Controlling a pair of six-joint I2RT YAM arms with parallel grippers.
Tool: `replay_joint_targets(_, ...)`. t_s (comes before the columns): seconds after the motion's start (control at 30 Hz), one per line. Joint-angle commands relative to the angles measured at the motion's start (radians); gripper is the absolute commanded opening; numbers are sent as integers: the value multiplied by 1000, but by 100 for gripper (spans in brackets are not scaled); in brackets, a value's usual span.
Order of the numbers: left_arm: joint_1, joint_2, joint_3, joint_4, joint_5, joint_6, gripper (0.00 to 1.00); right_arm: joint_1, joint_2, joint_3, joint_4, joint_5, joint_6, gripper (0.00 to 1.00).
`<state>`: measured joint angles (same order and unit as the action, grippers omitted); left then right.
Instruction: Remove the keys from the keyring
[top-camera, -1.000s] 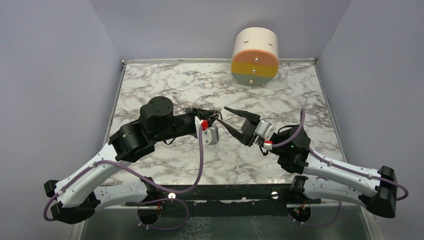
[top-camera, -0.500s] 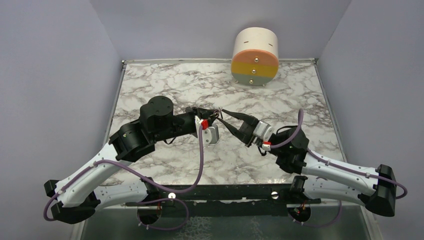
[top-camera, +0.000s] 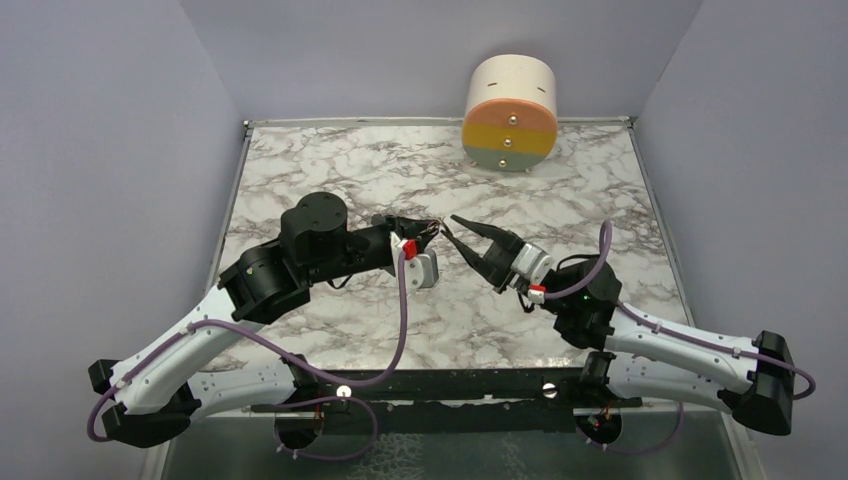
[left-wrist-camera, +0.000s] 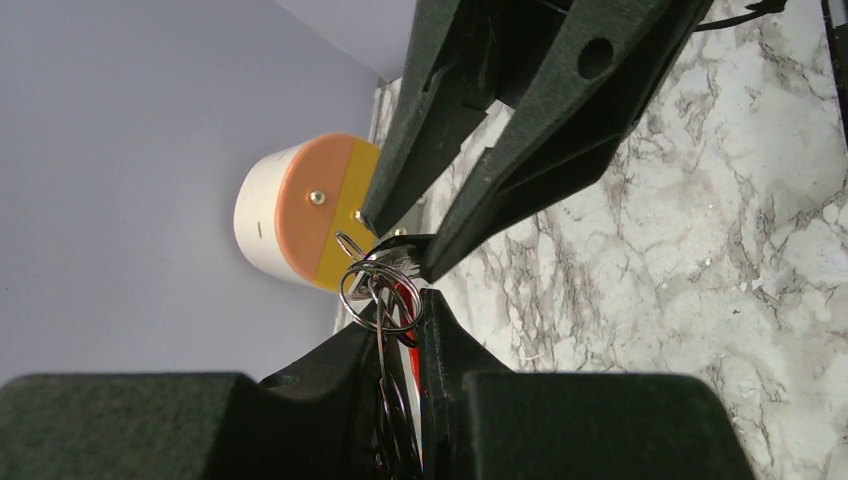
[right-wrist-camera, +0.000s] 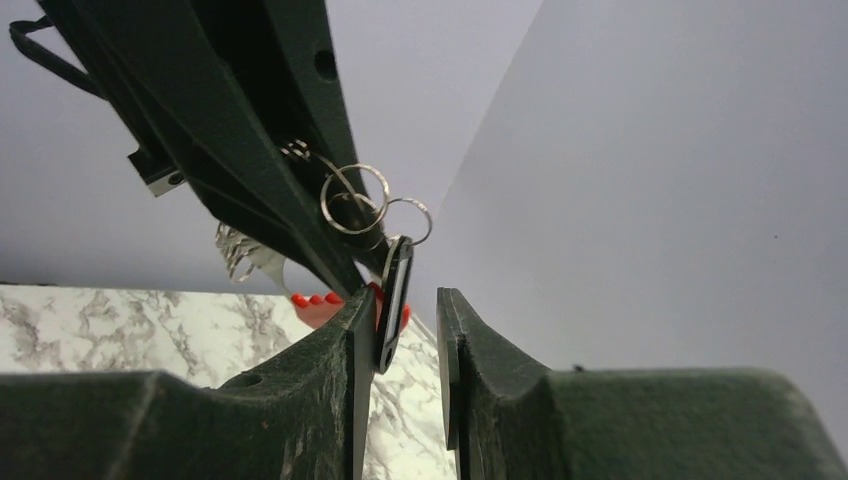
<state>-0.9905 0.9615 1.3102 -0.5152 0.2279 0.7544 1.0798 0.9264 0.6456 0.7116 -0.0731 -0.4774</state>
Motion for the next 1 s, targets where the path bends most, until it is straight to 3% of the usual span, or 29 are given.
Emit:
replay_joint_targets(0.0, -7, 2, -3, 9, 42, 2, 0, 0, -25, -11, 72, 54, -15, 29)
replay_joint_targets(0.53, -7, 5, 0, 11, 34, 5, 0, 0, 11, 15, 49, -11, 28, 27)
replay_joint_targets(0.77, -6, -1, -6, 21, 32, 2, 0, 0, 31, 36, 27, -20, 39, 2)
replay_joint_targets(0.97, -6, -7, -12, 31, 20, 0, 0, 0, 9, 36, 7, -1, 17, 2)
